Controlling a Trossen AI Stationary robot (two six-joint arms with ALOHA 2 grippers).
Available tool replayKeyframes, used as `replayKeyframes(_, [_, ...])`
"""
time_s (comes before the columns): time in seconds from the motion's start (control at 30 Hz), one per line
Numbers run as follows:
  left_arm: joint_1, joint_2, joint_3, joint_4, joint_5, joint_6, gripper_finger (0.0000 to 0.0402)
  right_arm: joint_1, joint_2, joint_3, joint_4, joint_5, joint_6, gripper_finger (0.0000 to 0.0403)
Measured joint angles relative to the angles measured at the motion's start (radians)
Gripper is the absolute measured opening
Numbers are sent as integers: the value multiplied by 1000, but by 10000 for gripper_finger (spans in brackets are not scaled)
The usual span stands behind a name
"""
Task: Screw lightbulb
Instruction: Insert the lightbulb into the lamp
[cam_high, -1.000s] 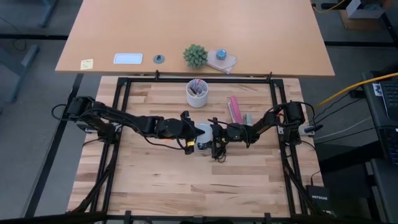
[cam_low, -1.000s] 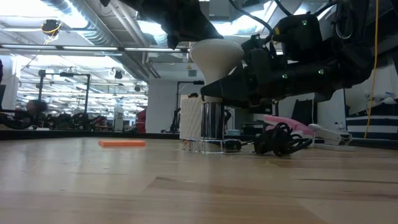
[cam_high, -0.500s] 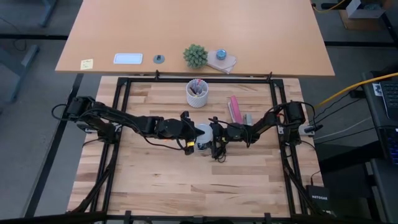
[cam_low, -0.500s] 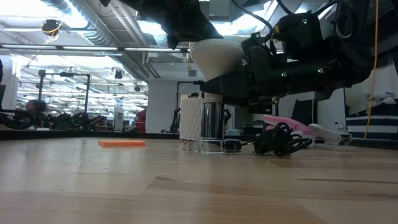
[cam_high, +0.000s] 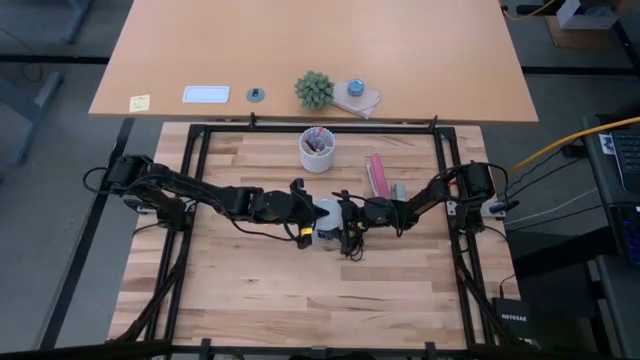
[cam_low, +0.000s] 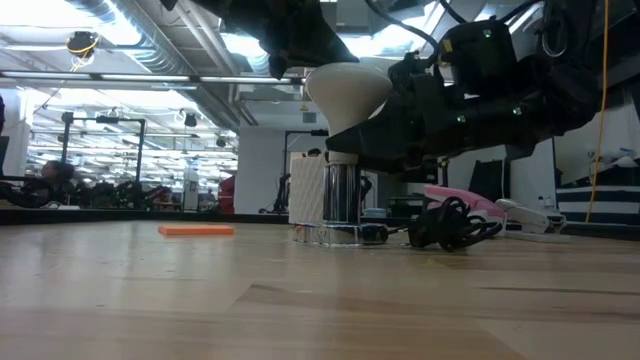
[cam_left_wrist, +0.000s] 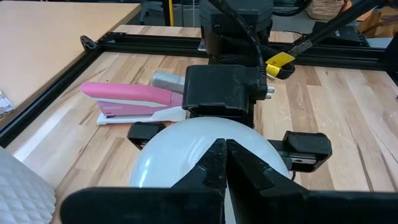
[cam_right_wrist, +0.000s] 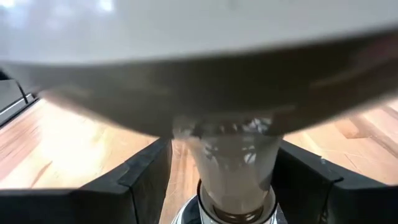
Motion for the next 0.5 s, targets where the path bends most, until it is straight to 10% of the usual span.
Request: replayKeyframes(0.5, [0,0,-1,1,-2,0,1,0,-90,-8,-183,-9,-1,248])
